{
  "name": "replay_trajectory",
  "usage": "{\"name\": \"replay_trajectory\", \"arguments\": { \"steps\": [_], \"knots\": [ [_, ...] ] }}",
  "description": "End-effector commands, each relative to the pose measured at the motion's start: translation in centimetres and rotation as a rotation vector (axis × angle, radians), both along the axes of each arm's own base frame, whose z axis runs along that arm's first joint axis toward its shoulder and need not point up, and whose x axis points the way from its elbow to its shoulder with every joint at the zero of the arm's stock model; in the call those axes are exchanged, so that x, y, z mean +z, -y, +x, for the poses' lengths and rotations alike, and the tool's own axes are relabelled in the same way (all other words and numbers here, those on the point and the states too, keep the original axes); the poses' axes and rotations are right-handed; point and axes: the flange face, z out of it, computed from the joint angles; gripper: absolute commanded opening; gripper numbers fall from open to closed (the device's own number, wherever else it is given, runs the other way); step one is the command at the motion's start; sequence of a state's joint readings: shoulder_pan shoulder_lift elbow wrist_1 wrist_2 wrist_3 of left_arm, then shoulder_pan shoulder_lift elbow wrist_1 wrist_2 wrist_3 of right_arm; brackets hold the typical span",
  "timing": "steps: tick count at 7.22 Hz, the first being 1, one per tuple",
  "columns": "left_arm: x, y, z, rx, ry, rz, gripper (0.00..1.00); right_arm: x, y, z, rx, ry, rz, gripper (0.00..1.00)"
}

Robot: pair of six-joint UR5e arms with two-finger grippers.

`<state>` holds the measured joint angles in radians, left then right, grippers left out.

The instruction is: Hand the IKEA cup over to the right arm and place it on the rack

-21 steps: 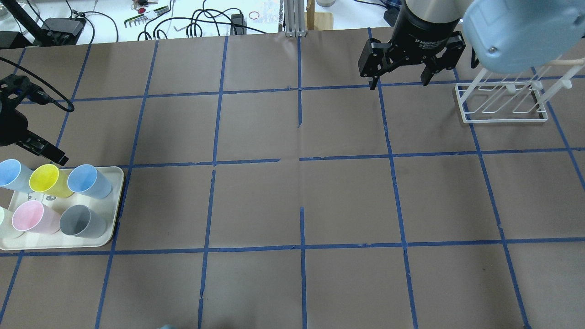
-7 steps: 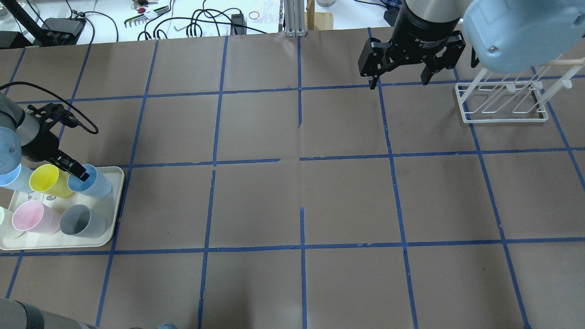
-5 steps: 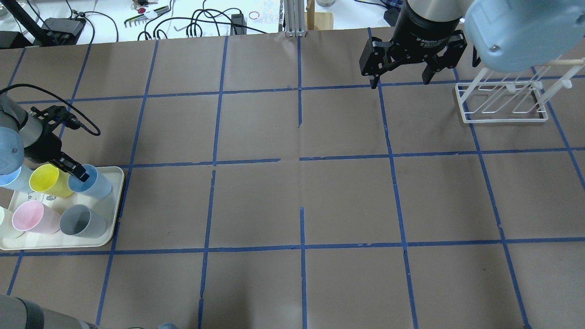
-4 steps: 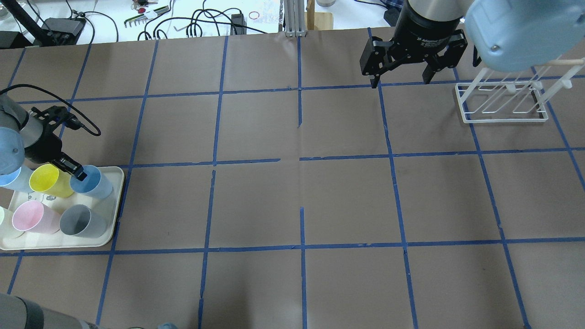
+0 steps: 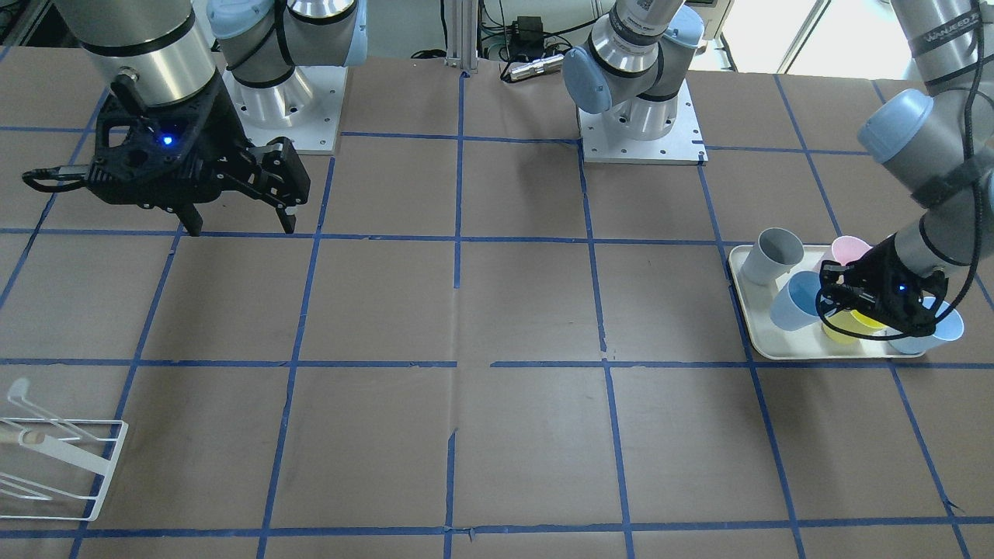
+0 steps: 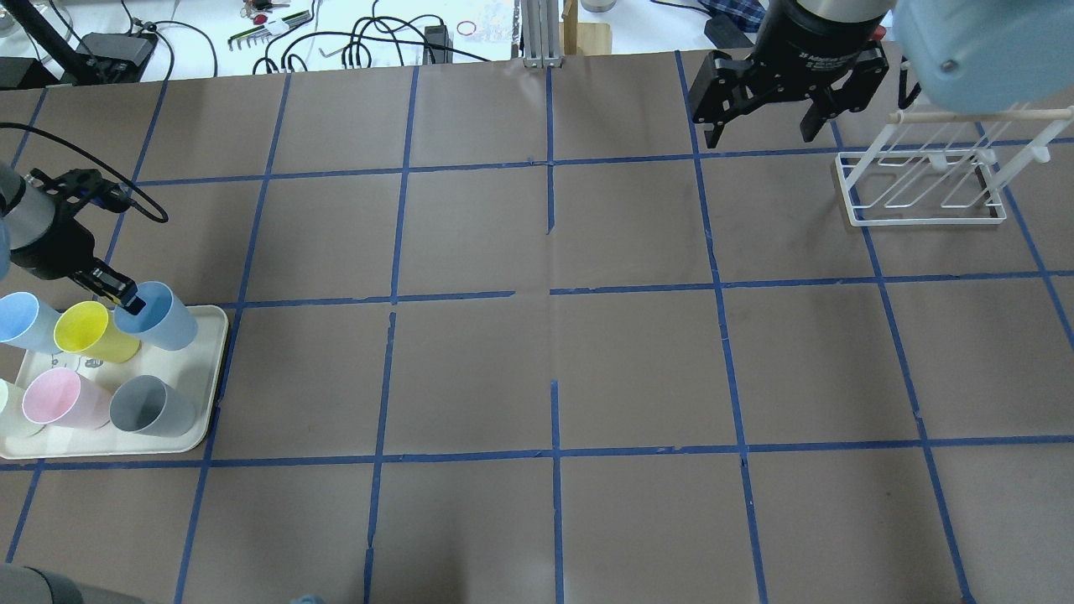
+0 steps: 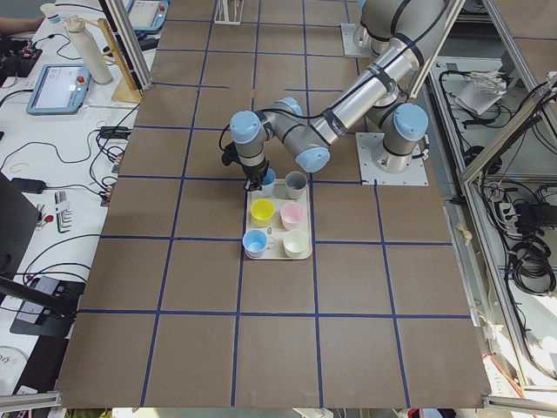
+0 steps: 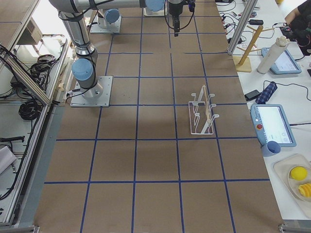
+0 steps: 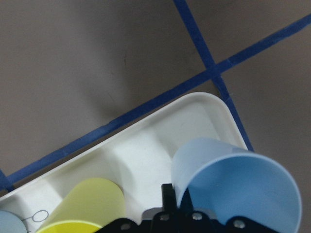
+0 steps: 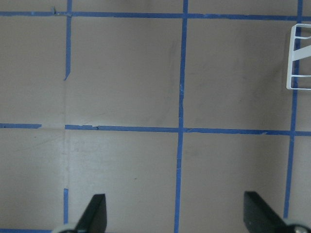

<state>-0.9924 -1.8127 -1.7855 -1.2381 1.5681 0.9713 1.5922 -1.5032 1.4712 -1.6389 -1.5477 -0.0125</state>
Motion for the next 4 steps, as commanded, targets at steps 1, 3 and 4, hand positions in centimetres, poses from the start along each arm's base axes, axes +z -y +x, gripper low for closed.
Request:
{"name": "replay_trajectory", "arguments": {
  "steps": [1,3,4],
  "knots": [
    [5.8,0.1,-2.9,0.253,-0.154,0.058,0.00,0.8,-0.7,-6.5,0.010,-0.014,0.061,1.00],
    [9.4,0.4,-11.8,0.470,-0.301,0.125,0.00,0.8,-1.1,-13.4,0.023,0.003,0.109,1.00],
    [10.7,0.4,-17.0,0.577,-0.402,0.174,0.00,0.5,-2.1,-16.1,-0.032,0.023,0.166,1.00]
  ]
}}
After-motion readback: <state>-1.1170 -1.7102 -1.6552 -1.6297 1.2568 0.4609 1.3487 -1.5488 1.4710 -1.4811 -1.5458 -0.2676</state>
